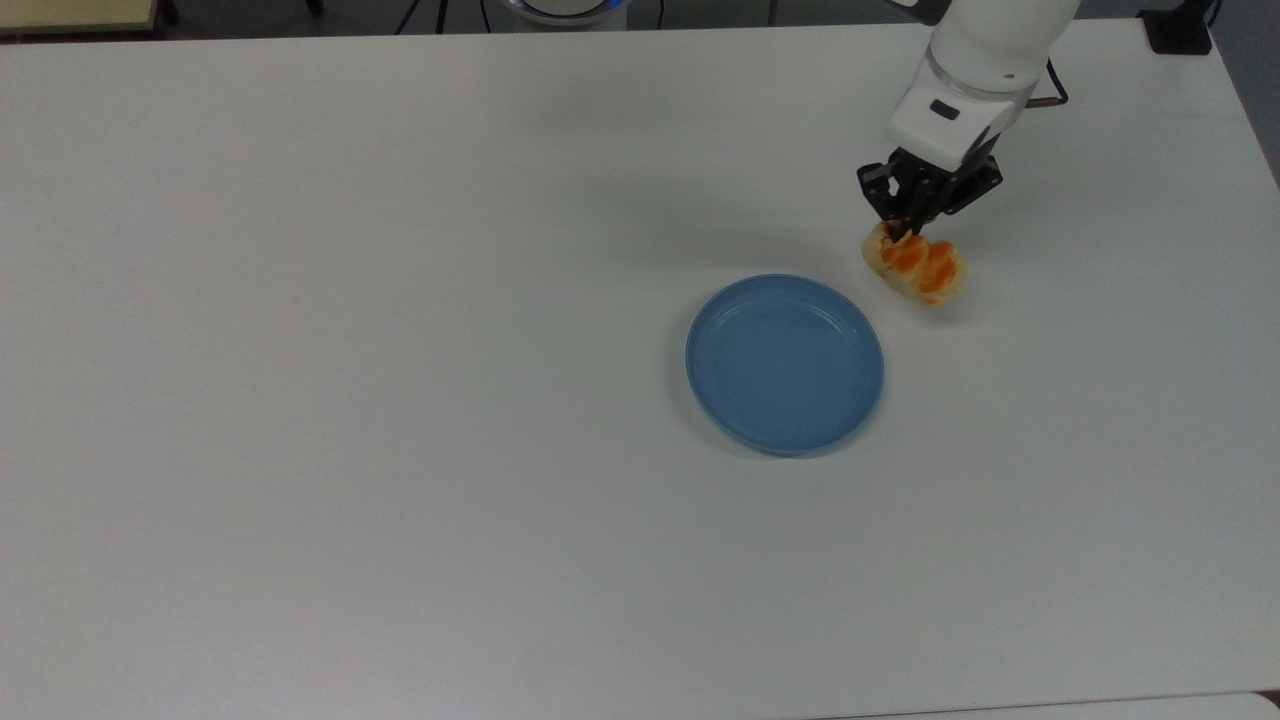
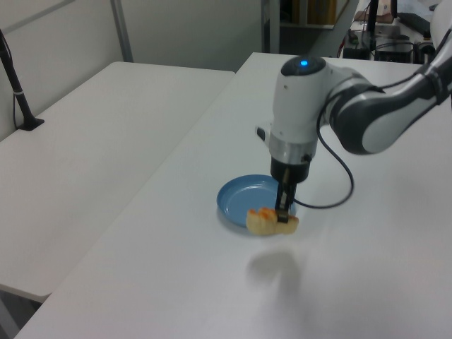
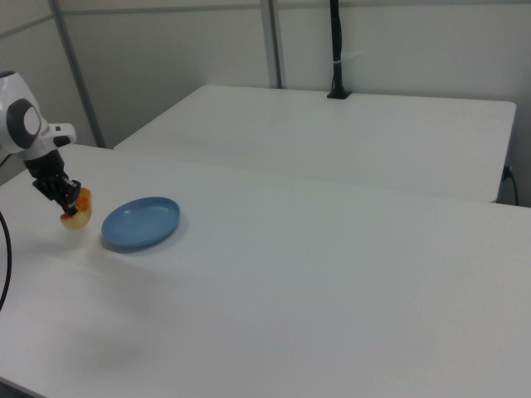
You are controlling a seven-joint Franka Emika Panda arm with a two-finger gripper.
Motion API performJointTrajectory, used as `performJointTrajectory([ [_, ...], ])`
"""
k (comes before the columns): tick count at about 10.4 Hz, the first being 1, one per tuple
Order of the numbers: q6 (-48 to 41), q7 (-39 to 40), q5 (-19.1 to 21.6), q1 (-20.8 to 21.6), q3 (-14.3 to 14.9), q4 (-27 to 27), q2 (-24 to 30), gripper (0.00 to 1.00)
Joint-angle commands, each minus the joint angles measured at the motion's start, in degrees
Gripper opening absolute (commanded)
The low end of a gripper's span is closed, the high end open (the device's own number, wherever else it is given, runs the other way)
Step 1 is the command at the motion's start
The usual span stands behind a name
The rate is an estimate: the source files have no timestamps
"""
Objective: Put the bread onto the plate
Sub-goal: 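Lift the bread roll and carry it over the blue plate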
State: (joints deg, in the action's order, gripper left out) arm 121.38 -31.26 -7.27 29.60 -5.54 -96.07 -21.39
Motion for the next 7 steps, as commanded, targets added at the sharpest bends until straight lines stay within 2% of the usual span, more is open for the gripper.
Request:
performJointTrajectory([
  [1, -2.9, -9.0, -0.1, -4.7, 0.5, 1.1, 0.8, 0.01],
  [3, -2.4, -10.8, 0.0, -8.7, 0.5, 1.9, 0.1, 0.01],
  [7, -1.5, -11.2, -0.4, -9.9, 0.7, 2.0, -3.0, 0.03],
])
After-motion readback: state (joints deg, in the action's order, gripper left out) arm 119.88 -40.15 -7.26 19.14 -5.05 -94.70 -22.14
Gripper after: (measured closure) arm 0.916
